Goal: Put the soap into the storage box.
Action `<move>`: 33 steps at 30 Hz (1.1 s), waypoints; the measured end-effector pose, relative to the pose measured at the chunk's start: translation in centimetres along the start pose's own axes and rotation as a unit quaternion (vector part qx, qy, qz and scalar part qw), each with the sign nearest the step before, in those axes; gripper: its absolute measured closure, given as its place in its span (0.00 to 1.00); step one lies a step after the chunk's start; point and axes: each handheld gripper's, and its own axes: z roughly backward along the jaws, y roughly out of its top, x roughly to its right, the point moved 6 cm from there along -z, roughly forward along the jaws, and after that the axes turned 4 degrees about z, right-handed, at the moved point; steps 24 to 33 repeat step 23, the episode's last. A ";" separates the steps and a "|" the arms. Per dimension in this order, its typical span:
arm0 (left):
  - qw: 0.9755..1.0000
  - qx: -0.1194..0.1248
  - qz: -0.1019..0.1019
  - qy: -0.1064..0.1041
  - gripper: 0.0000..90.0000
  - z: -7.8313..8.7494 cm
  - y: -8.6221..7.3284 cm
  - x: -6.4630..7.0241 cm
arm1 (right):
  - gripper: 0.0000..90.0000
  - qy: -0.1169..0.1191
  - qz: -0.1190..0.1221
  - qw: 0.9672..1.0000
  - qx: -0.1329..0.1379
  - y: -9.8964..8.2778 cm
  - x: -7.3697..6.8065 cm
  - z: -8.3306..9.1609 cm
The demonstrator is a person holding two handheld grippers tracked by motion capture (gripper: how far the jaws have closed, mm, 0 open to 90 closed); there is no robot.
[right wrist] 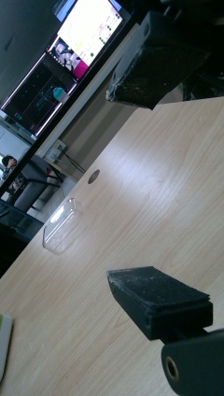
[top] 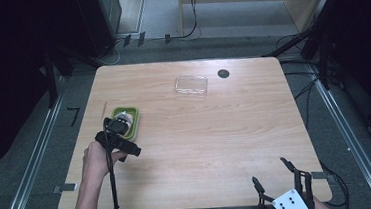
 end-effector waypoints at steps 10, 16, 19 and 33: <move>1.000 -0.014 -0.022 0.001 0.08 -0.6 -3.3 1.5 | 0.15 0.001 0.000 1.000 0.001 0.0 0.0 0.0; 0.999 -0.027 -0.036 -0.002 0.08 -1.1 -5.3 2.6 | 0.15 0.002 0.001 1.000 0.001 0.0 -0.1 0.0; 0.999 -0.032 -0.044 -0.002 0.08 -1.5 -5.9 2.7 | 0.15 0.001 0.001 1.000 0.001 0.1 -0.1 0.0; 0.999 -0.025 -0.033 -0.010 0.02 -1.8 -5.7 2.4 | 0.15 0.001 0.002 1.000 0.002 0.0 0.0 -0.1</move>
